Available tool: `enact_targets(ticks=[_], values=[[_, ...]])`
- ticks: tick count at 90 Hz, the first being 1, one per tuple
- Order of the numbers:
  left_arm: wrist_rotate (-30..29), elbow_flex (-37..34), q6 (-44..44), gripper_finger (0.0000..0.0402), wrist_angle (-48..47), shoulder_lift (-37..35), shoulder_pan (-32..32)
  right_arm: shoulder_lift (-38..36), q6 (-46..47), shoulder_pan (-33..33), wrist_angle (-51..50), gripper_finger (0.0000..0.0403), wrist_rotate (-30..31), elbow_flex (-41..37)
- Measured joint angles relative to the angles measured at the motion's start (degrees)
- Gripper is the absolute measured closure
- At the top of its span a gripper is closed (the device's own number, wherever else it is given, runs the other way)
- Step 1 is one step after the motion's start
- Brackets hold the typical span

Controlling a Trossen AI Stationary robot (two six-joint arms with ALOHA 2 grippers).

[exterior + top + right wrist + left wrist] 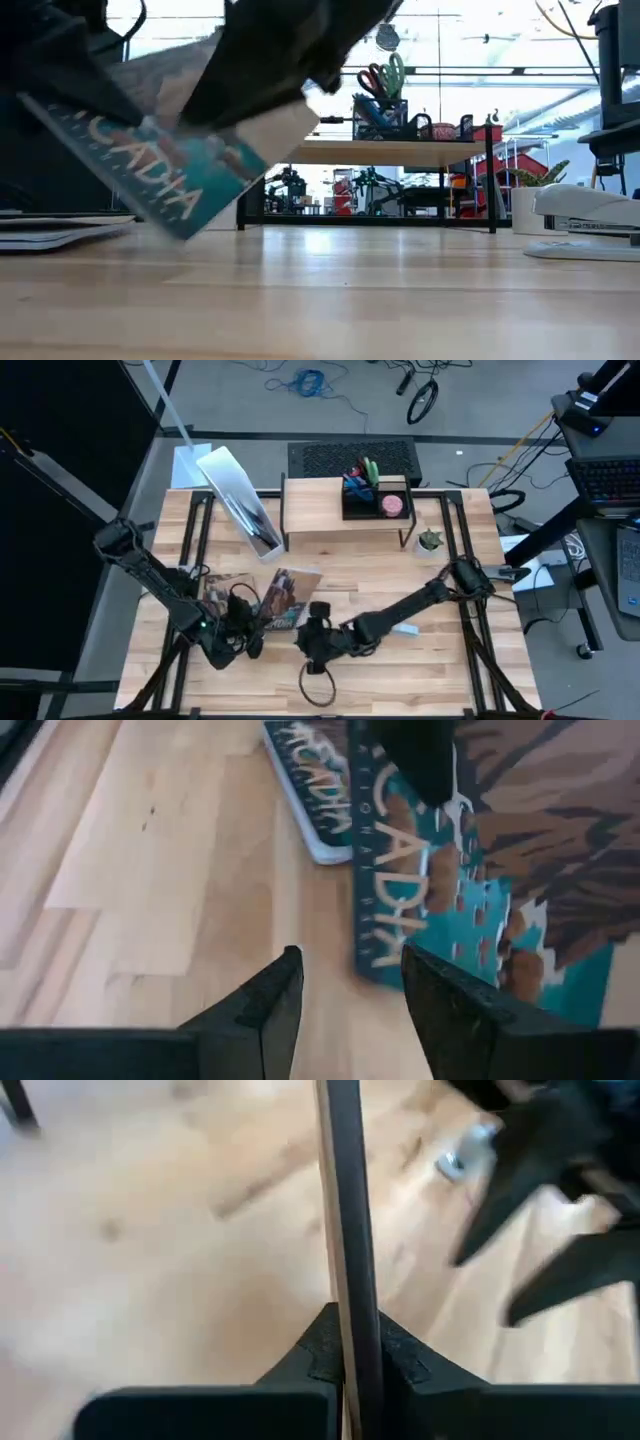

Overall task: Stock shelves
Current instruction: Put the brown book into the white bookshelf

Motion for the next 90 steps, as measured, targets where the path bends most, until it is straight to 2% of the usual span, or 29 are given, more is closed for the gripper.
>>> enact_targets(ticks=[17, 32, 42, 53, 63, 79, 90], values=[[-9.8, 4.0, 9.7, 0.0401, -0.7, 0.0, 2.0, -2.4, 6.0, 4.3, -5.2, 0.025, 14.6, 0.0], [-19.0, 7.6, 20.5, 0.0401, 1.4, 1.8, 3.5, -2.6, 15.1, 7.7, -5.4, 0.025, 31.2, 0.0], [-22.4, 9.5, 29.0, 0.0401, 5.9, 4.2, 5.3, -2.6, 22.6, 9.2, -4.2, 0.025, 43.1, 0.0], [-23.7, 10.7, 37.0, 0.0401, 10.3, 7.4, 7.9, -2.6, 25.3, 9.9, 0.9, 0.025, 53.0, 0.0], [-23.9, 11.3, 41.9, 0.0401, 13.3, 10.5, 10.5, -2.6, 22.2, 9.9, 7.5, 0.025, 55.9, 0.0], [-23.9, 11.3, 49.2, 0.0401, 17.8, 15.8, 13.9, -3.5, 11.3, 9.5, 19.8, 0.025, 56.4, 0.0], [-24.0, 11.3, 52.4, 0.0401, 20.0, 18.8, 15.0, -6.0, 6.9, 8.7, 24.2, 0.025, 56.4, 0.0]])
